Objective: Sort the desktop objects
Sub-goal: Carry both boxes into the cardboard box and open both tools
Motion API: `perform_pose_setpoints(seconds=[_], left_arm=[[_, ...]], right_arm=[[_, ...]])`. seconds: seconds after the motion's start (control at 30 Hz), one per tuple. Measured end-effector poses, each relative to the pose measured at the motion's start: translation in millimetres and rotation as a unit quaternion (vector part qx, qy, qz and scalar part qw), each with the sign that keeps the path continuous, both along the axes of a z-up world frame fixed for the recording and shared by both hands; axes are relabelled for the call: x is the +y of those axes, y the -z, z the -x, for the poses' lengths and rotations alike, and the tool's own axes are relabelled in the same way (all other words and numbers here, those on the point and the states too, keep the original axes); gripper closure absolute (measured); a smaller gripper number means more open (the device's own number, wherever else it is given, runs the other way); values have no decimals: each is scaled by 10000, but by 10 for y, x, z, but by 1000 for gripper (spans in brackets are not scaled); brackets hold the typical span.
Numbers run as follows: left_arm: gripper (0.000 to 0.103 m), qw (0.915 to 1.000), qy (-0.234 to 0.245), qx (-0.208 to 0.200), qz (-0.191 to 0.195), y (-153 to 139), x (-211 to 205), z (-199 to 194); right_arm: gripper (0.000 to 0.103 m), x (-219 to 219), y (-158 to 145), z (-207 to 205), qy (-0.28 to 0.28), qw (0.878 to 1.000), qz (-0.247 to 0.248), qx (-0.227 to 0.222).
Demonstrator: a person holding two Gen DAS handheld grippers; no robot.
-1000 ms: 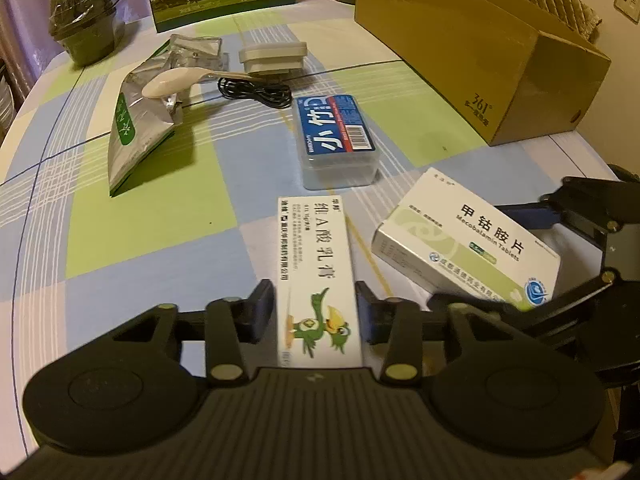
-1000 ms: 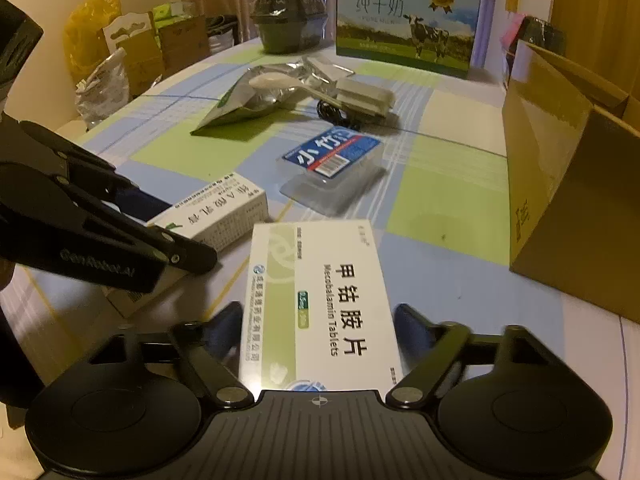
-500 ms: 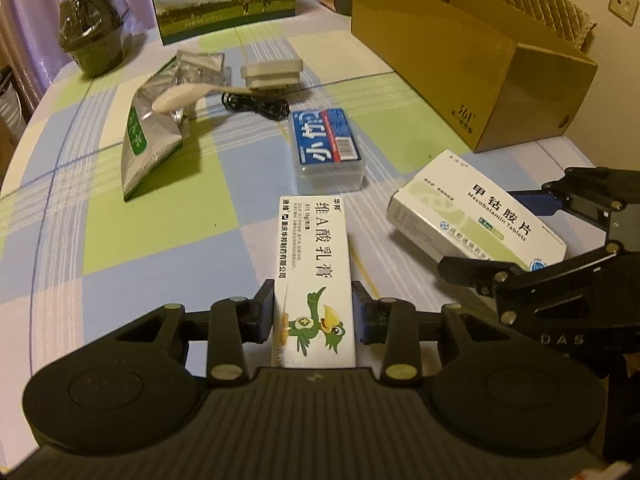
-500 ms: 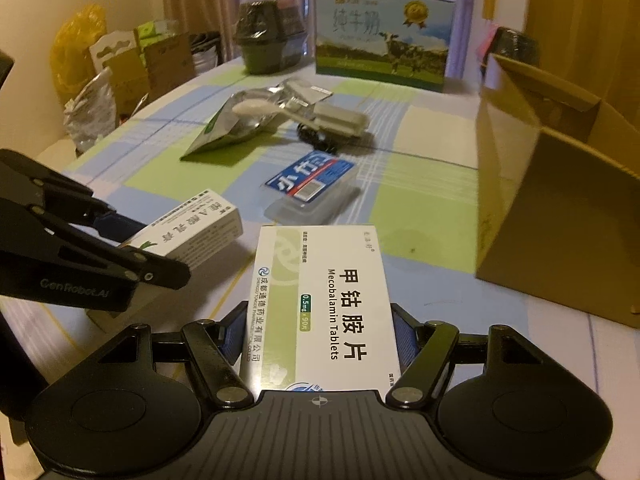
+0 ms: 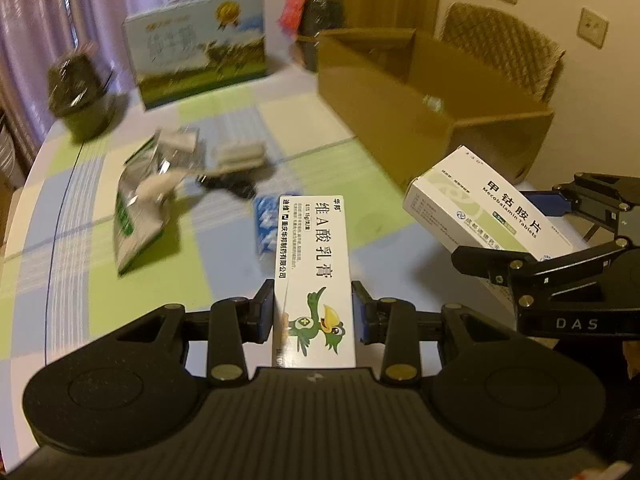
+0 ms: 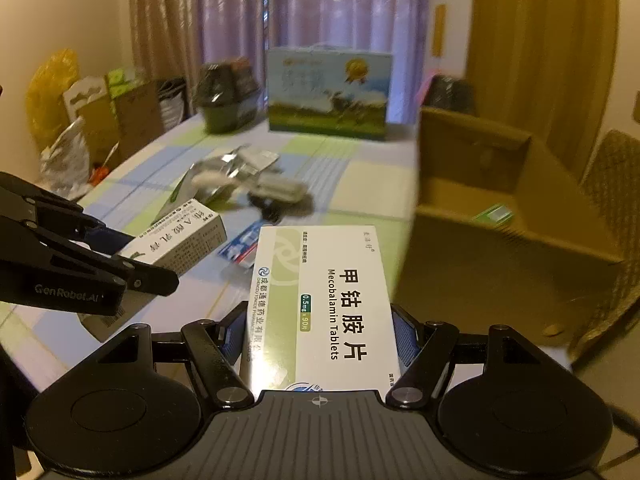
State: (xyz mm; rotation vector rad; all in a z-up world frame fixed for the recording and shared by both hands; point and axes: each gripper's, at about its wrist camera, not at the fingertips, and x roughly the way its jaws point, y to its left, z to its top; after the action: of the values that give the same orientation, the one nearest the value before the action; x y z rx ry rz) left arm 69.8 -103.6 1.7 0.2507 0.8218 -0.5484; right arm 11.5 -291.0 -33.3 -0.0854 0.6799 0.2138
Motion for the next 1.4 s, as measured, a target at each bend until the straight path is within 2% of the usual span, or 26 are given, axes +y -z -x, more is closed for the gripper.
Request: perform_pose_setpoints(seconds=[0.33, 0.63, 0.97, 1.4], left_arm=[[70, 9976, 528, -277, 344, -415, -670, -115], [70, 9945, 839, -383, 505, -660, -1271, -393], [70, 9942, 878, -278, 548, -637, -1717, -747], [70, 9947, 812, -138, 618, -573, -1941, -1045]], right_arm=[[35, -544, -514, -42, 489, 9979, 28, -423], [35, -1111, -814, -305, 902, 9938, 48, -643], [35, -1508, -851, -710, 1107, 9925, -144, -499], [35, -1695, -778, -1090, 1159, 9924, -264, -314]])
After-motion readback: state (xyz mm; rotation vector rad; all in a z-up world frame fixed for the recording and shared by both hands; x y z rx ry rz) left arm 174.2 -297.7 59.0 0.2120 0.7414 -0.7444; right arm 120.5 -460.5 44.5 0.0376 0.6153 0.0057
